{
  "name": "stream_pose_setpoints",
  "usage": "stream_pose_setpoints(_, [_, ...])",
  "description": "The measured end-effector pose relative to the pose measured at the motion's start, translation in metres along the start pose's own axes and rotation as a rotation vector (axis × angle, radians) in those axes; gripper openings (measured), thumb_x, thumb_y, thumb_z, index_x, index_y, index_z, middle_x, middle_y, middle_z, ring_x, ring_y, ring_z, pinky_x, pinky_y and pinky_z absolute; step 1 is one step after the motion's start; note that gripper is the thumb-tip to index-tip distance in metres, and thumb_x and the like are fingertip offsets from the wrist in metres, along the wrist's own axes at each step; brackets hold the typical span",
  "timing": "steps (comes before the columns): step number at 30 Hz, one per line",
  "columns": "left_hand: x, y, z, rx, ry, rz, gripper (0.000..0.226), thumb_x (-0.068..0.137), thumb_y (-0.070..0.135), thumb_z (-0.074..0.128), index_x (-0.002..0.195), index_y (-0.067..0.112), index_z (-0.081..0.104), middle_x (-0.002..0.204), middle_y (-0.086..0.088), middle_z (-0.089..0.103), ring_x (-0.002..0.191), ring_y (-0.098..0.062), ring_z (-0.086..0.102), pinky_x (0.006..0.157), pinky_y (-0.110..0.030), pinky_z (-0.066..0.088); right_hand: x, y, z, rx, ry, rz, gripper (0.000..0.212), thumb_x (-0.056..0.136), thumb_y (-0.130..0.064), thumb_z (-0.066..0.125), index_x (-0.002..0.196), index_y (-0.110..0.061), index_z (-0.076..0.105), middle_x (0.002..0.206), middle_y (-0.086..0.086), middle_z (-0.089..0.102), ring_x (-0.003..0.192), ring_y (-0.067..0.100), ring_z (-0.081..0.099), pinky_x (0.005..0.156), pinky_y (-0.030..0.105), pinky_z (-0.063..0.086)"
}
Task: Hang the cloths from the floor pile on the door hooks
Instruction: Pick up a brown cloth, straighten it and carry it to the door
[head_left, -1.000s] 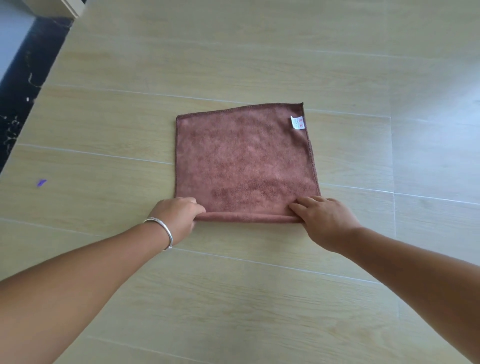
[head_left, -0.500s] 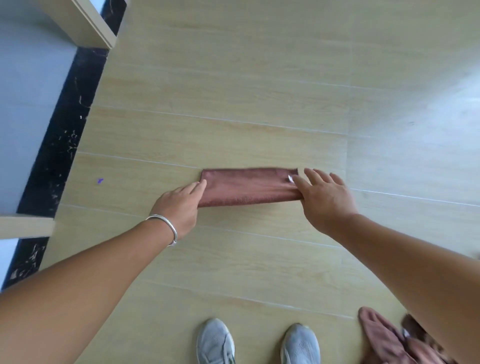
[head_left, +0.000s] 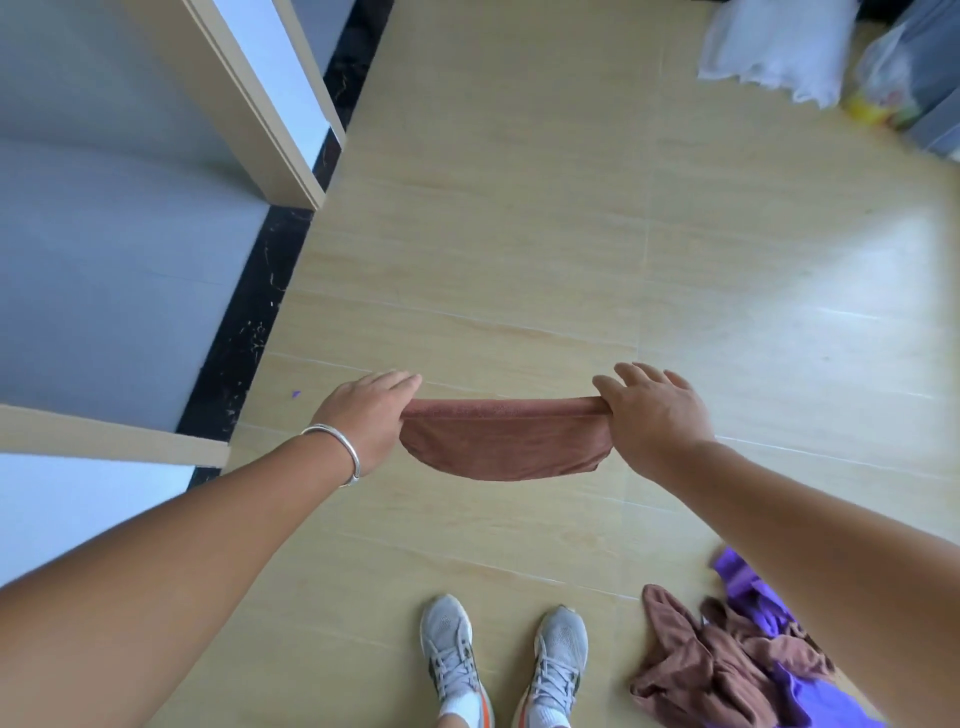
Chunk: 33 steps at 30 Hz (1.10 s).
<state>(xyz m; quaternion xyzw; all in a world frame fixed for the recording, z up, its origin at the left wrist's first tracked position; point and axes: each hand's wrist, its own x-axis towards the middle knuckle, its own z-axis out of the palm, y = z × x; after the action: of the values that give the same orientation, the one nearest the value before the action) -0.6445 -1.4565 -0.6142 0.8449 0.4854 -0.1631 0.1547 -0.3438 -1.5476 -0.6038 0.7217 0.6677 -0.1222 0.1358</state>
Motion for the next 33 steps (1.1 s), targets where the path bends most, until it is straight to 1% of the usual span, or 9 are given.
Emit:
stream_pose_setpoints(5, [-0.046, 0.010, -0.108, 0.006, 0.042, 0.044, 0.055, 0.095, 0.004, 0.037, 0.149, 0.018, 0.031, 0.155, 0.004, 0.030, 0.144, -0.013, 0.023, 0.114, -0.030, 0.022, -0.039, 0.003, -0.107, -0.041, 0.025, -0.005, 0.031, 0.088, -0.017, 0.045, 0.115, -0.028, 0.055, 0.124, -0.007, 0.051, 0.128, 0.016, 0.039, 0.103, 0.030, 0.031])
stream_pose_setpoints(9, [-0.071, 0.019, -0.193, -0.026, 0.125, 0.056, 0.055, 0.094, 0.004, 0.039, 0.147, 0.017, 0.034, 0.152, 0.002, 0.036, 0.140, -0.016, 0.030, 0.112, -0.035, 0.028, -0.062, 0.012, -0.192, -0.034, 0.091, -0.004, 0.028, 0.085, -0.017, 0.047, 0.108, -0.028, 0.057, 0.111, -0.008, 0.054, 0.120, 0.014, 0.044, 0.099, 0.028, 0.034])
stream_pose_setpoints(18, [-0.121, 0.033, -0.365, -0.025, 0.389, 0.076, 0.054, 0.093, 0.006, 0.038, 0.145, 0.019, 0.039, 0.148, 0.004, 0.041, 0.134, -0.017, 0.038, 0.106, -0.031, 0.031, -0.107, 0.030, -0.368, -0.043, 0.327, 0.007, 0.028, 0.088, -0.015, 0.042, 0.103, -0.029, 0.061, 0.110, -0.009, 0.059, 0.113, 0.014, 0.050, 0.093, 0.027, 0.037])
stream_pose_setpoints(20, [-0.133, 0.035, -0.401, -0.025, 0.444, 0.086, 0.047, 0.093, 0.007, 0.038, 0.138, 0.019, 0.046, 0.139, 0.003, 0.050, 0.126, -0.020, 0.045, 0.104, -0.036, 0.038, -0.119, 0.034, -0.406, -0.059, 0.393, -0.011, 0.025, 0.091, -0.018, 0.041, 0.100, -0.028, 0.061, 0.108, -0.010, 0.059, 0.111, 0.014, 0.051, 0.088, 0.026, 0.037])
stream_pose_setpoints(23, [-0.154, 0.038, -0.454, -0.035, 0.523, 0.108, 0.028, 0.089, 0.007, 0.039, 0.108, 0.021, 0.054, 0.105, 0.003, 0.060, 0.099, -0.024, 0.055, 0.084, -0.043, 0.048, -0.141, 0.041, -0.460, -0.058, 0.509, -0.039, 0.023, 0.097, -0.028, 0.040, 0.096, -0.026, 0.063, 0.103, -0.010, 0.060, 0.106, 0.014, 0.052, 0.079, 0.026, 0.038])
stream_pose_setpoints(25, [-0.167, 0.042, -0.487, -0.022, 0.569, 0.131, 0.025, 0.087, 0.007, 0.038, 0.081, 0.031, 0.044, 0.082, 0.008, 0.052, 0.082, -0.022, 0.052, 0.069, -0.040, 0.046, -0.156, 0.045, -0.494, -0.073, 0.568, -0.038, 0.028, 0.099, -0.032, 0.037, 0.096, -0.025, 0.063, 0.102, -0.011, 0.059, 0.105, 0.013, 0.052, 0.079, 0.027, 0.039])
stream_pose_setpoints(26, [-0.174, 0.044, -0.503, -0.011, 0.594, 0.142, 0.027, 0.087, 0.008, 0.037, 0.075, 0.033, 0.039, 0.078, 0.010, 0.048, 0.078, -0.019, 0.049, 0.065, -0.038, 0.044, -0.164, 0.047, -0.509, -0.079, 0.593, -0.034, 0.028, 0.100, -0.032, 0.036, 0.096, -0.025, 0.063, 0.102, -0.011, 0.059, 0.106, 0.014, 0.051, 0.080, 0.027, 0.039])
stream_pose_setpoints(29, [-0.194, 0.055, -0.546, 0.021, 0.664, 0.163, 0.022, 0.090, 0.012, 0.035, 0.083, 0.030, 0.046, 0.086, 0.014, 0.054, 0.083, -0.018, 0.052, 0.069, -0.037, 0.047, -0.186, 0.051, -0.552, -0.076, 0.652, -0.012, 0.029, 0.099, -0.031, 0.035, 0.096, -0.025, 0.063, 0.102, -0.010, 0.060, 0.106, 0.015, 0.051, 0.078, 0.025, 0.036])
stream_pose_setpoints(33, [-0.222, 0.073, -0.596, 0.057, 0.721, 0.174, 0.020, 0.092, 0.016, 0.034, 0.081, 0.026, 0.047, 0.083, 0.009, 0.053, 0.078, -0.017, 0.053, 0.060, -0.032, 0.041, -0.215, 0.058, -0.601, -0.080, 0.701, 0.029, 0.032, 0.100, -0.035, 0.034, 0.101, -0.026, 0.065, 0.106, -0.007, 0.060, 0.109, 0.016, 0.051, 0.087, 0.030, 0.043])
